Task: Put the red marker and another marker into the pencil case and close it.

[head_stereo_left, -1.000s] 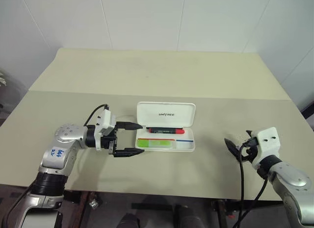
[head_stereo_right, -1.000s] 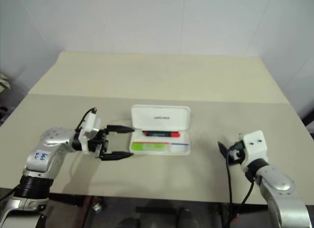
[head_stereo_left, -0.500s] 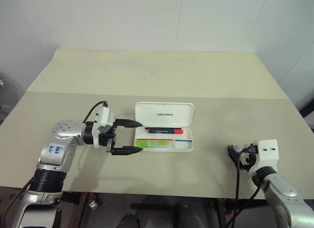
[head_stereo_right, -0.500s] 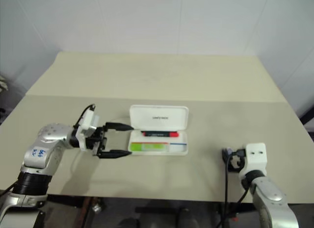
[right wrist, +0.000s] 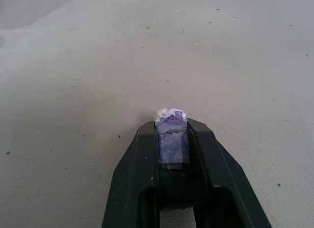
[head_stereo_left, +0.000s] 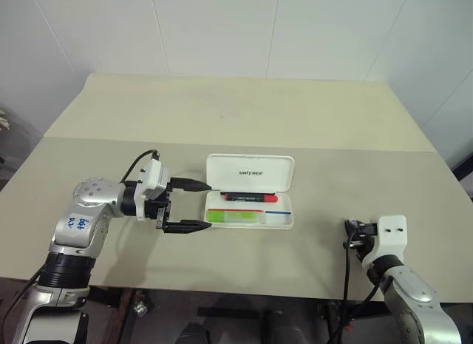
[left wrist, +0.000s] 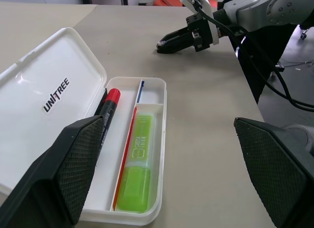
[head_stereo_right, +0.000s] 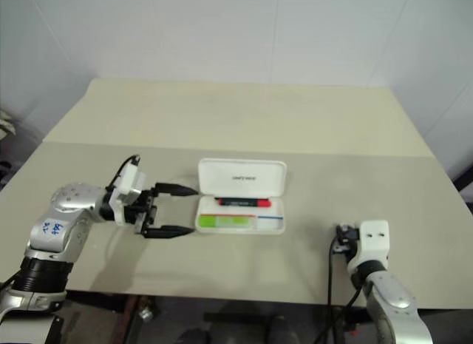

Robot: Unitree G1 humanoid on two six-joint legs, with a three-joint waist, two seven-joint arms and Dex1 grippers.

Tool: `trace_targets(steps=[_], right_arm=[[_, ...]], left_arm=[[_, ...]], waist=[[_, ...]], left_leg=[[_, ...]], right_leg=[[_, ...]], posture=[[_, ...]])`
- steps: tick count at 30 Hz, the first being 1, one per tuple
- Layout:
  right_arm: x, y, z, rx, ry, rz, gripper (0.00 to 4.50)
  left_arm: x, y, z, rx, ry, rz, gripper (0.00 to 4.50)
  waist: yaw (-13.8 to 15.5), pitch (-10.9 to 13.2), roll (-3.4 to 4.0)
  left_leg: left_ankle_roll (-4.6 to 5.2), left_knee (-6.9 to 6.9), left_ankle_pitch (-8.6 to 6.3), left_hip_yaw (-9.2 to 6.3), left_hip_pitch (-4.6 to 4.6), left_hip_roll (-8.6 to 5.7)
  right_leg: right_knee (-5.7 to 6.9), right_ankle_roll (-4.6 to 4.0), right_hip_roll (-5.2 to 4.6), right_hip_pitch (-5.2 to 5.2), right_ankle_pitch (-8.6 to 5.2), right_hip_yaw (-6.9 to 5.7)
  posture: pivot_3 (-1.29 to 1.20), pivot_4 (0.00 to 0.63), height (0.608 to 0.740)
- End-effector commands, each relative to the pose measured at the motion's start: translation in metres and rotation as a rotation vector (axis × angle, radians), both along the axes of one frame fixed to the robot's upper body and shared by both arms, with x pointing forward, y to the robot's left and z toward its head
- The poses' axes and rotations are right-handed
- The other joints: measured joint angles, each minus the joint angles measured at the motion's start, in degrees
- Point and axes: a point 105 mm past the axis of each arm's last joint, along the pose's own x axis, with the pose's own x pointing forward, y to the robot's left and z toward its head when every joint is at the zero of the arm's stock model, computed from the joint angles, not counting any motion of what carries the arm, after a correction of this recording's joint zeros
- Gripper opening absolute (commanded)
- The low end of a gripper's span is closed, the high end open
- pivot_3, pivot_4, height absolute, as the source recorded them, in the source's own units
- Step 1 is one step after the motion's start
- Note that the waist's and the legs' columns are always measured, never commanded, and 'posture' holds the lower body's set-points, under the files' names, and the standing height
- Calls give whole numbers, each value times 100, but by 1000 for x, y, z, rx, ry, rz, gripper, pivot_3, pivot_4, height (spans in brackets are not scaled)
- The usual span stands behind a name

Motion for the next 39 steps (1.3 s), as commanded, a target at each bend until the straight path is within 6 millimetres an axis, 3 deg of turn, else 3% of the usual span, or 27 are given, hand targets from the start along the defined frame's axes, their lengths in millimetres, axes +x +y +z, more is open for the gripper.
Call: trace_targets(steps=[1, 7, 13, 18, 22, 28, 39], right_arm=[[6, -9, 13, -39, -39, 48, 405], [33, 0, 59, -183, -154, 358, 405], [45, 55, 86, -282, -204, 874, 405], [41, 96, 83, -312, -178, 1175, 405], [40, 116, 78, -304, -164, 1308, 405], [34, 126, 62, -313, -126, 1420, 405], [38, 125, 44, -302, -94, 1429, 405]], left_arm=[[0, 1, 13, -23, -54, -7, 4500], [3, 7, 10, -12, -61, 4, 4500], [4, 11, 6, -7, -73, 27, 4500], [0, 11, 2, -12, -73, 39, 4500], [-3, 12, 2, -18, -76, 59, 4500], [-8, 16, 2, -16, -77, 88, 4500], [-13, 18, 4, -11, -75, 104, 4500]], waist=[[-1, 0, 0], [-26, 3, 5], [-26, 4, 5], [-18, 4, 6], [-1, 4, 6], [-6, 4, 6], [-12, 5, 7]], left_leg=[[0, 0, 0, 1, 0, 0], [1, -3, 0, 8, 7, 1], [4, -9, 0, 7, 9, 4], [5, -7, -2, 4, -2, 3], [3, -6, -3, 4, -11, 3], [2, -6, -3, 3, -18, 2], [1, -3, -2, 4, -14, 2]], right_leg=[[-1, 0, 0, 0, 0, 0], [-4, 2, 0, 1, 1, 4], [-5, 3, 4, 2, 1, 3], [-12, 8, 3, -1, 2, 3], [-16, 11, 2, -6, 3, 2], [-14, 11, 2, -14, 3, 2], [-1, 9, 2, -18, 3, 3]], posture=[[0, 150, 740], [0, 150, 740], [0, 150, 740], [0, 150, 740], [0, 150, 740], [0, 150, 740], [0, 150, 740]])
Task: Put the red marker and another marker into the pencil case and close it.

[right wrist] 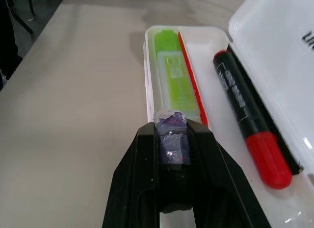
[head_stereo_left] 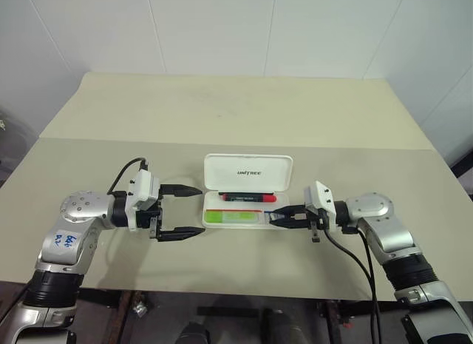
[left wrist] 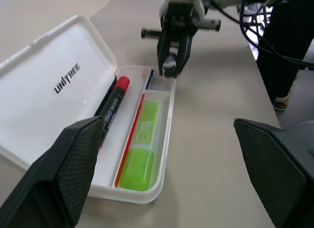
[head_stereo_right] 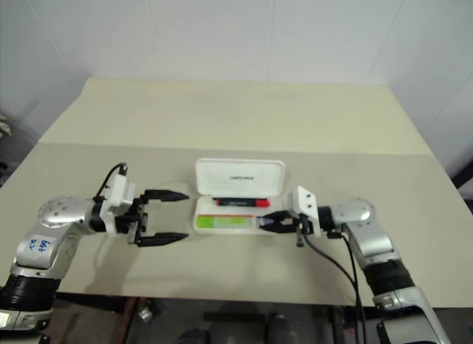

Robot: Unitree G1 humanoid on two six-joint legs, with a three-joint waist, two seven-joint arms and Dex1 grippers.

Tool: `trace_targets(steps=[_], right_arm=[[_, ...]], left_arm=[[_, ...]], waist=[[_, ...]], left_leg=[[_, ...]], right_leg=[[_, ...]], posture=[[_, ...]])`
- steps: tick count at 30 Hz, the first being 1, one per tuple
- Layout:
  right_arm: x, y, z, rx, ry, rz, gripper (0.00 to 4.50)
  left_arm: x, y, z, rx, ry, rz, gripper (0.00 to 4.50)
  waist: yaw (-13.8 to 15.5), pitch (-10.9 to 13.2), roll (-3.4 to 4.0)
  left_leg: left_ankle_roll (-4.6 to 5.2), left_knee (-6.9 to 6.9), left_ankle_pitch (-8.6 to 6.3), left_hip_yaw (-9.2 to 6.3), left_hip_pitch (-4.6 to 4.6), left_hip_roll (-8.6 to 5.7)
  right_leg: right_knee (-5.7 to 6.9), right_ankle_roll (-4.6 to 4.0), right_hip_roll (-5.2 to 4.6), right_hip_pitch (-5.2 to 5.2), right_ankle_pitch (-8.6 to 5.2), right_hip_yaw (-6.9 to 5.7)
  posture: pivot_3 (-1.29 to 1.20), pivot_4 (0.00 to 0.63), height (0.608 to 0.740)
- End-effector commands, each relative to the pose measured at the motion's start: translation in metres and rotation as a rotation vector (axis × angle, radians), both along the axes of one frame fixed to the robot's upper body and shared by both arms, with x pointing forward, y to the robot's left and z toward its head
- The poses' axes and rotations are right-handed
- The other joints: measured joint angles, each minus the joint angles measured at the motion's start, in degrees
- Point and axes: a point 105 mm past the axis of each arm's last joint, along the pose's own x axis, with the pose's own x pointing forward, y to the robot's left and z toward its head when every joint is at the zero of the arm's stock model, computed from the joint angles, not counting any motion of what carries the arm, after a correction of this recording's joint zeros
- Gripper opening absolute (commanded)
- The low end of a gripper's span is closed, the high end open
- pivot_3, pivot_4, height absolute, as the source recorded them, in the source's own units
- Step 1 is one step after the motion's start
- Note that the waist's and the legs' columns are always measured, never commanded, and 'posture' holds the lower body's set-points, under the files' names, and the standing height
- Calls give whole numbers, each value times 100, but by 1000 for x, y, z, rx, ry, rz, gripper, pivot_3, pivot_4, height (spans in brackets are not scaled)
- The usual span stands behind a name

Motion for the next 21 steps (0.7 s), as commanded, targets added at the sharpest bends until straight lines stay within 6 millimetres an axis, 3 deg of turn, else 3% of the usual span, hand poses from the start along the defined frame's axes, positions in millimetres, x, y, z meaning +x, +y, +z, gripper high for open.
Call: trace_targets(steps=[1, 4, 15, 21], right_arm=[[1, 4, 5, 6, -29, 27, 405], [2, 4, 5, 6, -28, 30, 405], [9, 8, 15, 34, -58, 14, 4316], [6, 6, 29, 51, -104, 14, 4452]], left_arm=[[-4, 2, 11, -9, -40, -1, 4500], [-3, 1, 13, -6, -43, -1, 4500], [-1, 0, 15, -3, -48, -5, 4500], [0, 1, 15, -5, -51, 1, 4500]], waist=[[0, 0, 0], [-1, 0, 1], [-3, 0, 1], [-2, 0, 1]], left_leg=[[0, 0, 0, 0, 0, 0], [0, -1, 0, 0, -1, 0], [0, -1, 0, 0, -1, 0], [0, -1, 0, 0, -1, 0]], right_leg=[[0, 0, 0, 0, 0, 0], [-1, 0, 0, 0, 0, 0], [0, 0, 0, -1, 0, 0], [0, 0, 0, -1, 0, 0]], posture=[[0, 150, 740], [0, 150, 740], [0, 150, 740], [0, 150, 740]])
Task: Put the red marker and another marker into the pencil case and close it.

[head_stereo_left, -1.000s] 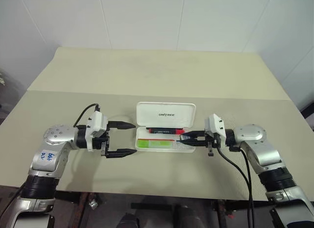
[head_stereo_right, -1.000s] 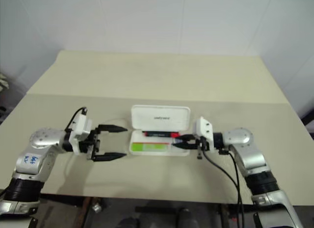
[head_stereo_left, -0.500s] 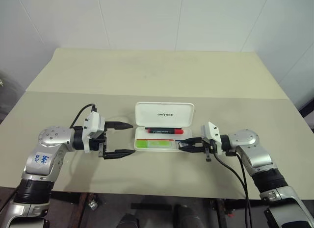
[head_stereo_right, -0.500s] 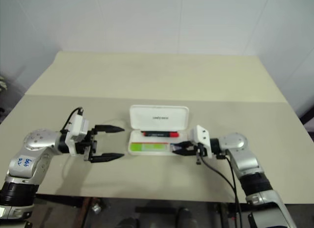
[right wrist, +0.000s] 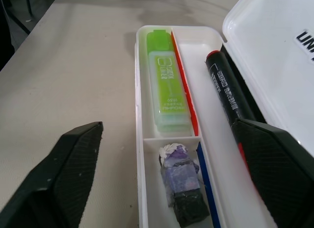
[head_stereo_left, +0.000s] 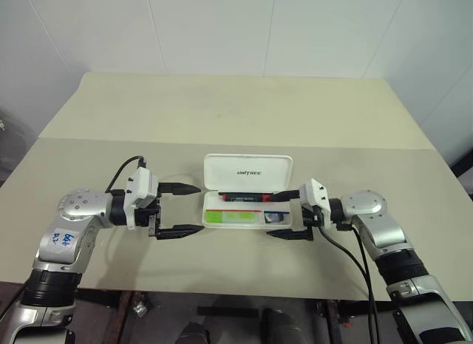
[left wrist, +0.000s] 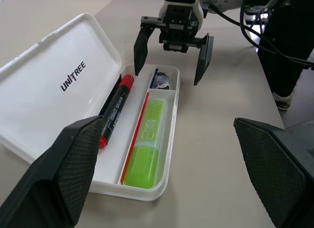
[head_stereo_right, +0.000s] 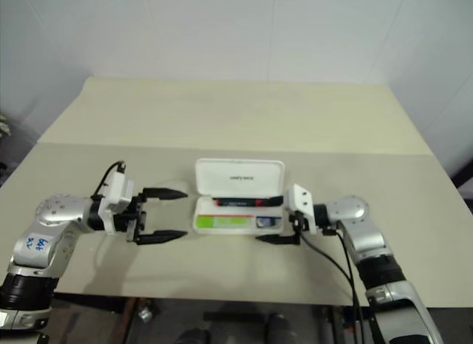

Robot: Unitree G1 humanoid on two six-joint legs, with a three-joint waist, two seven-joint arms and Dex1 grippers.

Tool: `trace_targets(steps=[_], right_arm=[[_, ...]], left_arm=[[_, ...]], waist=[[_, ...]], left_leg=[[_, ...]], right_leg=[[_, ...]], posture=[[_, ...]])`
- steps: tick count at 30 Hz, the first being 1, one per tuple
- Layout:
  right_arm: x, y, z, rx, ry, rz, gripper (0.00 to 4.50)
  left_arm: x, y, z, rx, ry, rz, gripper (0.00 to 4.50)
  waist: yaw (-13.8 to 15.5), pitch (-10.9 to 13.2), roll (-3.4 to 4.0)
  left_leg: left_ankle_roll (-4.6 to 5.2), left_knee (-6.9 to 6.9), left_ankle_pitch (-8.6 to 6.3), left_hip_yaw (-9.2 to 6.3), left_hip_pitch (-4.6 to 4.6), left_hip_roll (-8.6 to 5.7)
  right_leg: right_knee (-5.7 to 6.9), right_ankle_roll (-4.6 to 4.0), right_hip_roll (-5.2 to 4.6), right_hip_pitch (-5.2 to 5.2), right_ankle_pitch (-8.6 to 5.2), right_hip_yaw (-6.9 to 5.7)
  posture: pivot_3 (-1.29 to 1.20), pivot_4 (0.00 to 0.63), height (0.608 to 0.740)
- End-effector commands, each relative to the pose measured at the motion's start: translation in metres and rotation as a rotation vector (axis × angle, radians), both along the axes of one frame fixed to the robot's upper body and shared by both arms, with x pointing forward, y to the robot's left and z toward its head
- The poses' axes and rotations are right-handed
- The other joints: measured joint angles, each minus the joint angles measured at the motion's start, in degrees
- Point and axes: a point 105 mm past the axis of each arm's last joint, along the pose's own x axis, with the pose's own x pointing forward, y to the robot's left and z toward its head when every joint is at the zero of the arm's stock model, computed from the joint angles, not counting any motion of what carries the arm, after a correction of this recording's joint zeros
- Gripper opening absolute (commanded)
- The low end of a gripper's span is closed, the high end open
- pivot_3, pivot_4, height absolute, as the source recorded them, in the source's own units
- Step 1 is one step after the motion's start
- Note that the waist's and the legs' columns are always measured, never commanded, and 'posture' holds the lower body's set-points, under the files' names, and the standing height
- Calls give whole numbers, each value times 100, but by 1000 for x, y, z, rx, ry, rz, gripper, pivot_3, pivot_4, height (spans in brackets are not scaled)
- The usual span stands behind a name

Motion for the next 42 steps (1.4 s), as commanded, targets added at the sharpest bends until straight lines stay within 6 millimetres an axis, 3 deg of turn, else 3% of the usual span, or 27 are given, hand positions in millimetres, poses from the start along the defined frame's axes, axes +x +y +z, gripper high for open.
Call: trace_targets(steps=[1, 8, 9, 11, 15, 22, 28, 33, 42], right_arm=[[-2, -2, 27, 45, -86, 1, 4452], [-11, -26, 57, 135, -100, -107, 4452], [-12, -32, 62, 154, -102, -133, 4489], [-17, -42, 75, 195, -99, -183, 4500], [-29, -51, 87, 221, -91, -216, 4500], [-37, -48, 95, 233, -93, -227, 4500], [-34, -50, 91, 207, -112, -259, 4500], [-32, -52, 90, 189, -126, -276, 4500], [-32, -51, 89, 179, -135, -288, 4500]], left_arm=[[0, 1, 14, -9, -54, -1, 4500], [2, 9, 20, -60, -53, 28, 4500], [3, 10, 21, -75, -52, 35, 4315], [5, 15, 25, -108, -49, 54, 3855], [9, 22, 30, -158, -41, 83, 2529], [19, 34, 30, -224, 18, 117, 126], [34, 34, 31, -335, 40, 191, 25], [62, 32, 27, -381, 56, 338, 25], [103, 6, 15, -356, 96, 448, 25]], waist=[[0, 0, 1], [18, 1, 1], [21, 0, 1], [17, 1, 1], [13, 1, 1], [7, 0, 0], [24, 1, 0], [27, 0, -1], [29, 0, -1]], left_leg=[[0, 0, 0, 0, 0, 0], [0, 0, 0, -1, -5, 0], [0, 0, 0, -1, -6, -1], [0, 0, 0, -1, -5, -1], [1, -1, -1, -1, -2, 0], [1, 2, 0, 1, 1, 0], [1, 1, 0, 0, -4, -1], [1, 5, 0, 0, -2, -2], [0, 4, 0, 0, -3, -3]], right_leg=[[0, 0, 0, 0, 0, 0], [0, 0, 0, -1, 0, 0], [-1, 0, -1, -1, 0, 0], [-3, 0, -1, -1, 0, 0], [-1, -1, -1, -1, -1, 0], [2, -1, -1, -1, 0, 0], [-2, -1, -1, -1, 0, 0], [-1, 1, -1, 0, 1, 0], [-1, 3, -1, 0, 2, 0]], posture=[[0, 150, 740], [0, 150, 740], [0, 150, 740], [0, 150, 740], [0, 150, 740], [0, 150, 740], [0, 150, 740], [0, 150, 740], [0, 150, 740]])
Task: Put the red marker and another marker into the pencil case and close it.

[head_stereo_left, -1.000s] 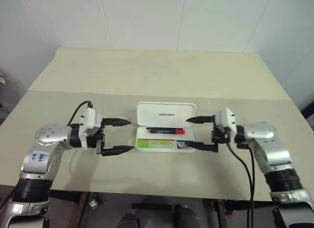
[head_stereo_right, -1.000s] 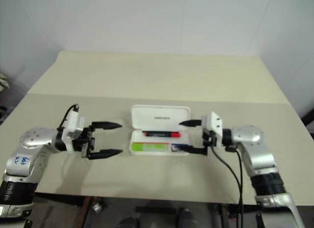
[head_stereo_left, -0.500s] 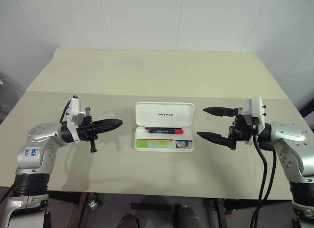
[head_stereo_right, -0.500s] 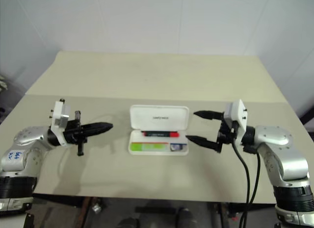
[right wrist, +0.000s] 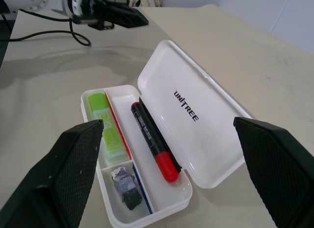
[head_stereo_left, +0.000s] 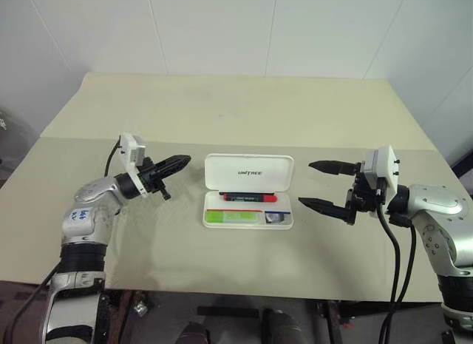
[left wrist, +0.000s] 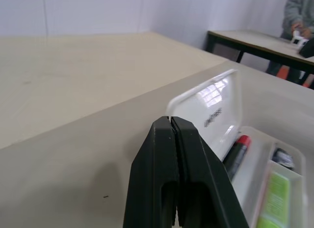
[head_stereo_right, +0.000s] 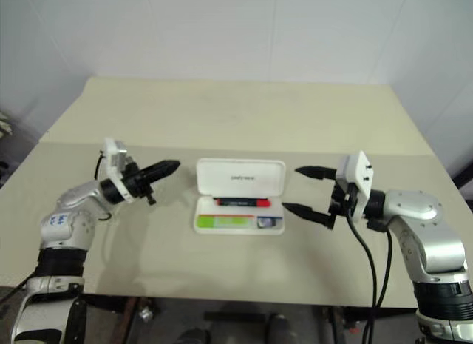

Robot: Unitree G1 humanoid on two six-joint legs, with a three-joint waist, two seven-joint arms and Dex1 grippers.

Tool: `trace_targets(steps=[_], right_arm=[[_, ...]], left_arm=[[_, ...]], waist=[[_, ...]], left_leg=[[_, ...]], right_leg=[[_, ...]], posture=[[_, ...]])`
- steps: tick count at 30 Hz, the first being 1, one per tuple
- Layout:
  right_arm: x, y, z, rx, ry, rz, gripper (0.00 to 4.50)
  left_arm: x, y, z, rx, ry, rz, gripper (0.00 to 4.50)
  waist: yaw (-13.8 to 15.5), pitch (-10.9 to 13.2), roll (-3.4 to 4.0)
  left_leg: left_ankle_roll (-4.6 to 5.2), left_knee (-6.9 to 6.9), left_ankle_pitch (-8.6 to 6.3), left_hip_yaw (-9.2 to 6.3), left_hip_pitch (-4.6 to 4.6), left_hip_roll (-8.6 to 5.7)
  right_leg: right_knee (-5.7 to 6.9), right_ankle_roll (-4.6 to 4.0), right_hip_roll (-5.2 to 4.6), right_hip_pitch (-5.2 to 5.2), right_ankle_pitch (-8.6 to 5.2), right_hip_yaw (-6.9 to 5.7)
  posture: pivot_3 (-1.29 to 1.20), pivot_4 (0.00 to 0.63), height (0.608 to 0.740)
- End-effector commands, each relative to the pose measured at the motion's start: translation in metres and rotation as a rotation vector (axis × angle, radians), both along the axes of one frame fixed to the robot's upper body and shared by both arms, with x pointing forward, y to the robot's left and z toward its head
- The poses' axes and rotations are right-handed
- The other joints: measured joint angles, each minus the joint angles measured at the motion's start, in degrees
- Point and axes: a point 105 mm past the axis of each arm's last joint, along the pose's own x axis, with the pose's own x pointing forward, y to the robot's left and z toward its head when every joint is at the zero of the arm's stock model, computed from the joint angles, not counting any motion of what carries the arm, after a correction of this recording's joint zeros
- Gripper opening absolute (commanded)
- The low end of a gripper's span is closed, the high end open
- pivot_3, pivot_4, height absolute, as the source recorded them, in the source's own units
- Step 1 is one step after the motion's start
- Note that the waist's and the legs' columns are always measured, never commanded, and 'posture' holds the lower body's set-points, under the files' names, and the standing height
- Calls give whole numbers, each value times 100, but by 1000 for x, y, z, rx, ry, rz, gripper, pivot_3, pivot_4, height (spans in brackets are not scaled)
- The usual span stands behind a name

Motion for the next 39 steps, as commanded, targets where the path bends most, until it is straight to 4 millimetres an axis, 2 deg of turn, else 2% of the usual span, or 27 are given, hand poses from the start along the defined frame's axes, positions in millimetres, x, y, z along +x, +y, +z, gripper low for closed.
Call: trace_targets(steps=[1, 6, 12, 16, 24, 33, 39], right_arm=[[-5, 2, 9, -14, -55, 5, 4500], [-6, 3, 10, -12, -61, -2, 4500], [-6, 3, 8, -6, -62, -10, 4500], [-7, 4, 7, -2, -60, -14, 4500], [-7, 4, 6, 4, -59, -16, 4500], [-6, 2, 4, 3, -56, -26, 4500], [-7, 3, 2, 10, -57, -31, 4500]], left_arm=[[12, -11, 4, 31, -24, 19, 25], [23, -19, -2, 65, -5, 27, 25], [20, -25, 2, 79, -48, -28, 25], [9, -25, 9, 60, -98, -97, 25], [-9, -31, 6, 104, -147, -218, 25], [-52, -49, -17, 338, -145, -506, 25], [-58, -56, -31, 460, -115, -564, 25]], waist=[[2, 0, 0], [-9, 0, 0], [-1, 0, 0], [0, 0, 0], [-1, 0, 0], [-4, 0, 0], [-3, 0, 0]], left_leg=[[0, 0, 0, 0, 0, 0], [-1, -2, 1, 0, -4, 0], [-2, -2, 1, 0, -3, 0], [-2, -1, 1, 0, -4, 0], [-2, -2, 1, 0, -4, 0], [-2, -2, 1, 0, -4, 0], [-2, 0, 1, 0, -3, 0]], right_leg=[[-1, 1, 0, 0, 0, 0], [-5, 2, 0, -1, 1, 0], [-4, 2, 0, -2, 1, 0], [-3, 2, 0, -1, 1, 0], [-3, 2, 0, -1, 1, 0], [-4, 2, 0, -1, 1, 1], [-1, 2, 0, 0, 1, 1]], posture=[[0, 150, 740], [0, 150, 740], [0, 150, 740], [0, 150, 740], [0, 150, 740], [0, 150, 740], [0, 150, 740]])
